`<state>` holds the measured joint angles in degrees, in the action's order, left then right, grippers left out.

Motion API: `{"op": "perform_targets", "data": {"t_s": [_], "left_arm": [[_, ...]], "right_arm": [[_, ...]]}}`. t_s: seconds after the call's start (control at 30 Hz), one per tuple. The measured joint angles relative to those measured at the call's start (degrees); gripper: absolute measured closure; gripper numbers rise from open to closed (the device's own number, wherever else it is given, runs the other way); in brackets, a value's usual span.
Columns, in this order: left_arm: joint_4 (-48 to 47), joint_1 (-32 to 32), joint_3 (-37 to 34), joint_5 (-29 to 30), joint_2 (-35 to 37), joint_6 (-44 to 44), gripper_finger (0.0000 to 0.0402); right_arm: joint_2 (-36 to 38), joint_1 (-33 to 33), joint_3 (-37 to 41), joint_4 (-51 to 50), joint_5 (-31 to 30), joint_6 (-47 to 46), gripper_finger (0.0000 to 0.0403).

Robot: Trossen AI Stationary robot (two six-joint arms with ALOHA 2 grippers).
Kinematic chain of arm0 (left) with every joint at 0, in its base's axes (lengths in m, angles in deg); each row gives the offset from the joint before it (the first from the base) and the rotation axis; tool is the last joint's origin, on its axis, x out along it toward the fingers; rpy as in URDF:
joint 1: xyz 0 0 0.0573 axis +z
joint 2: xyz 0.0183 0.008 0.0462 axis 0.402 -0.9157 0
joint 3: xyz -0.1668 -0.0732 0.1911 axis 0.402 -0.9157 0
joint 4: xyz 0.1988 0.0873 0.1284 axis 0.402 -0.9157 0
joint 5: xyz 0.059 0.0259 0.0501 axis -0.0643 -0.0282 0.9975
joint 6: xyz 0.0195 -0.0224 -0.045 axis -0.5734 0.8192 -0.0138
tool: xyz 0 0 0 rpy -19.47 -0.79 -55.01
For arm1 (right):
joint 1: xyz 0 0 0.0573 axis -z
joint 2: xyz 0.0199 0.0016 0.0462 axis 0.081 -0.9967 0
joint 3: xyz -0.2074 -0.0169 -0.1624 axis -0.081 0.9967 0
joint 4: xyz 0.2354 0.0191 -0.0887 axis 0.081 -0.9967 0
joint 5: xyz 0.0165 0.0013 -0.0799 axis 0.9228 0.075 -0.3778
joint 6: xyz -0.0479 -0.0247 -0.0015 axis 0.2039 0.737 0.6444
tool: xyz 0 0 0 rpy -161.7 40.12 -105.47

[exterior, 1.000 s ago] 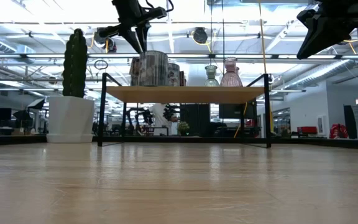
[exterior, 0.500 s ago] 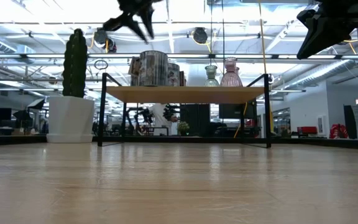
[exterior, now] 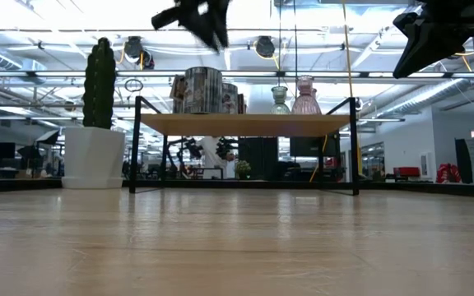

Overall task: Pick & Place candle stick holders
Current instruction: Put the brown scented candle on the shelf

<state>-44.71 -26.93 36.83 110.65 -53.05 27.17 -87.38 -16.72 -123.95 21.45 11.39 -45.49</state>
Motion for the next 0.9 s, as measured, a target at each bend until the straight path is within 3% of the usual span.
{"op": "perform_targets", "data": {"t_s": [0.13, 0.9], "left_arm": [[-5.4, -0.1, -0.1, 4.4, -3.9, 2.6, 0.0325], [-9.9, 6.0, -0.1, 4.1, -5.5, 0.5, 0.0325]], "right_arm": [[0.0, 0.0, 0.0, -0.3, 0.0, -0.3, 0.0403], [0.0, 0.0, 0.0, -1.8, -0.1, 0.2, 0.0403]]}}
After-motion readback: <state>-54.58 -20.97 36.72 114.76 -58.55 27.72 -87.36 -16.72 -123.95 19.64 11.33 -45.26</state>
